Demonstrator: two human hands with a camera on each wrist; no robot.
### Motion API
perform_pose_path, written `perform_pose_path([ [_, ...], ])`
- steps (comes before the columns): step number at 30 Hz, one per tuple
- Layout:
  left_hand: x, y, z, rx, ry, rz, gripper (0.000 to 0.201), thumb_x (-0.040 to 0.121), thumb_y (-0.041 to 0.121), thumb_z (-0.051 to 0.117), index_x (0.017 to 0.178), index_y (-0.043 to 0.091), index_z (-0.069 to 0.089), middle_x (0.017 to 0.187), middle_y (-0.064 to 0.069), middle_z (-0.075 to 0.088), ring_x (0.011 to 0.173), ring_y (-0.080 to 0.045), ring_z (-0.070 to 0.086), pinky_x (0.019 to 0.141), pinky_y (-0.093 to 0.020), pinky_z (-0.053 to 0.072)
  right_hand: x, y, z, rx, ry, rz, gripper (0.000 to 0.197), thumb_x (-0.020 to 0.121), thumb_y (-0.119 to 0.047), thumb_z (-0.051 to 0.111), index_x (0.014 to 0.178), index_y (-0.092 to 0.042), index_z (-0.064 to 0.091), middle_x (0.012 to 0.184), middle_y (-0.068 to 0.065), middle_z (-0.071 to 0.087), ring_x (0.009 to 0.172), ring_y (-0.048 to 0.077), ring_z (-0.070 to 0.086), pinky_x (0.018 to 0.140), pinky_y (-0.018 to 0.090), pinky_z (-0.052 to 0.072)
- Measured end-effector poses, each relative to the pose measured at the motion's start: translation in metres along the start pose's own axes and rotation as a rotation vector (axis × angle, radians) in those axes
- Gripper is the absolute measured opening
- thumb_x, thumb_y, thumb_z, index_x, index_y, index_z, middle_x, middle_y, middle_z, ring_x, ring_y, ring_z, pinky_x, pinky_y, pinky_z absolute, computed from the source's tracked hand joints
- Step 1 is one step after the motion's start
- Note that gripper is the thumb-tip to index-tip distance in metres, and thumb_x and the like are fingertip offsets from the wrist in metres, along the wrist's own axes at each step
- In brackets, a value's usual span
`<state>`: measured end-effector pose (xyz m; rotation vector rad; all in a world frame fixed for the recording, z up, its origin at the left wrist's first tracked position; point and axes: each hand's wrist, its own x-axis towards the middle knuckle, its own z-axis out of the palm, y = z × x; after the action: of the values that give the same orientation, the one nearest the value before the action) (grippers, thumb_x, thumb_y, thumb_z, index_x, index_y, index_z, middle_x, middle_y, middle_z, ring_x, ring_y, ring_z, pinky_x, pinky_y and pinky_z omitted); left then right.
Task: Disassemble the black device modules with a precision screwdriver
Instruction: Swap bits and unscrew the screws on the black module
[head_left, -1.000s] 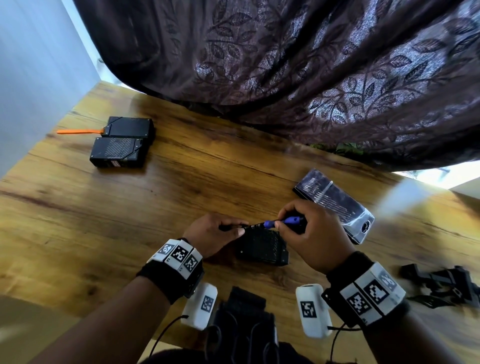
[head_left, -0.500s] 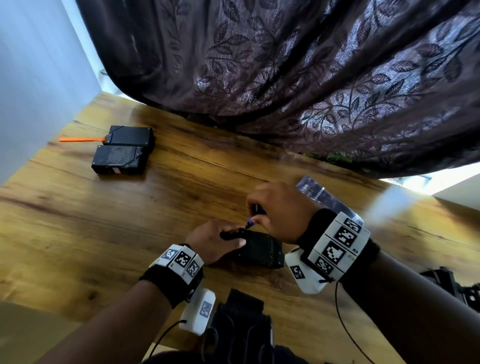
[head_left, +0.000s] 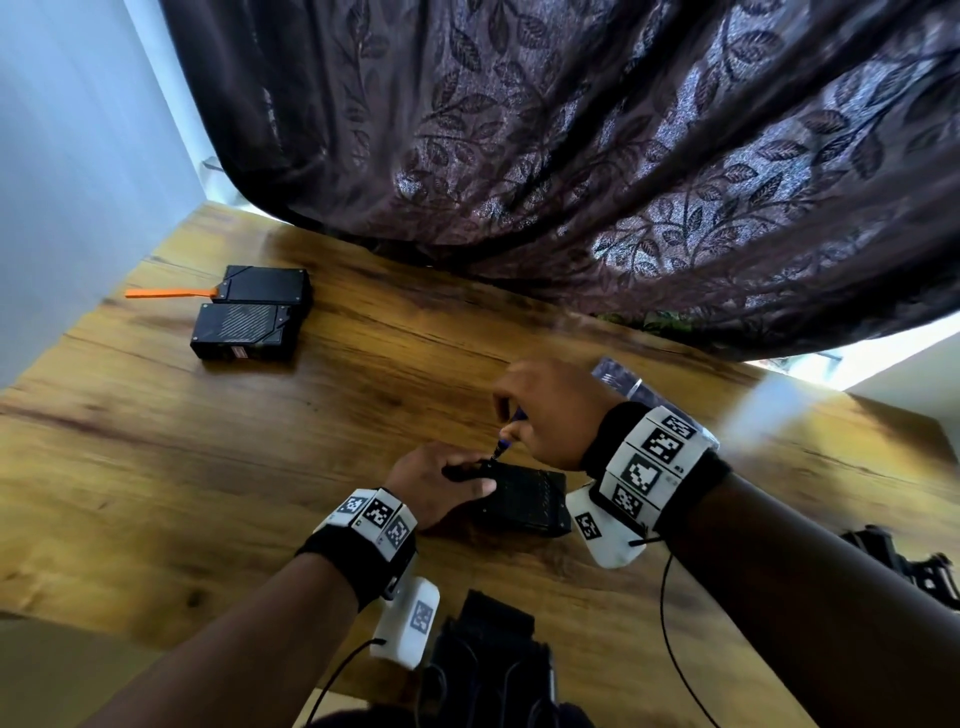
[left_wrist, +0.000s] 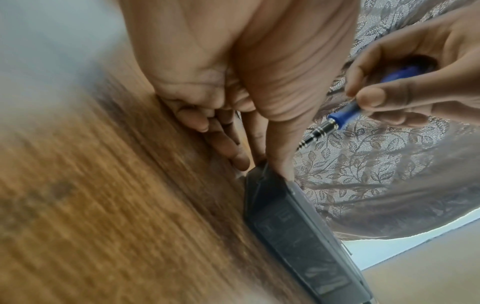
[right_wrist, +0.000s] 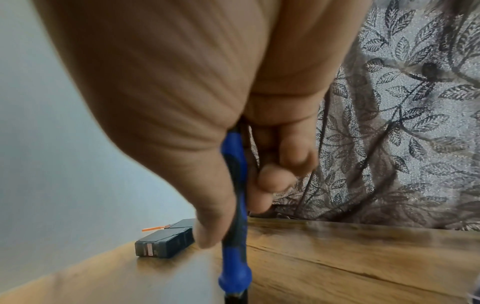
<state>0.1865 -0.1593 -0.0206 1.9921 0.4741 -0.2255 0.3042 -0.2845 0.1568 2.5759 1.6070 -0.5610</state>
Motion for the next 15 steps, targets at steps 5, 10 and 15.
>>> perform_pose_path([
  [5, -0.001, 0.0018, -0.0012, 0.0, -0.014, -0.003, 0.047, 0.082, 0.058, 0.076, 0.127, 0.047, 0.066, 0.133, 0.014, 0.061, 0.123, -0.008, 0.056, 0.106, -0.031, 0.046, 0.0008, -0.0019, -0.0022, -0.133, -0.024, 0.11, 0.026, 0.099, -0.048, 0.056, 0.098, -0.023, 0.063, 0.094, -0.001, 0.065, 0.086, 0.019, 0.061, 0.077, 0.038, 0.055],
  [10, -0.0022, 0.0046, -0.0023, -0.01, -0.031, -0.014, 0.047, 0.083, 0.057, 0.076, 0.127, 0.046, 0.066, 0.134, 0.011, 0.061, 0.124, -0.011, 0.056, 0.104, -0.028, 0.046, -0.0024, 0.0007, 0.001, -0.075, 0.01, 0.065, 0.034, 0.091, -0.036, 0.071, 0.121, -0.027, 0.057, 0.119, -0.004, 0.049, 0.094, 0.017, 0.056, 0.079, 0.038, 0.054],
  [15, -0.0031, 0.0079, -0.003, -0.014, -0.029, -0.018, 0.048, 0.085, 0.052, 0.077, 0.13, 0.041, 0.066, 0.131, 0.013, 0.061, 0.122, -0.008, 0.056, 0.101, -0.025, 0.044, -0.0038, 0.0022, -0.0021, 0.011, 0.009, 0.018, 0.026, 0.089, -0.024, 0.073, 0.111, -0.03, 0.061, 0.11, -0.01, 0.054, 0.097, 0.013, 0.055, 0.082, 0.035, 0.05],
])
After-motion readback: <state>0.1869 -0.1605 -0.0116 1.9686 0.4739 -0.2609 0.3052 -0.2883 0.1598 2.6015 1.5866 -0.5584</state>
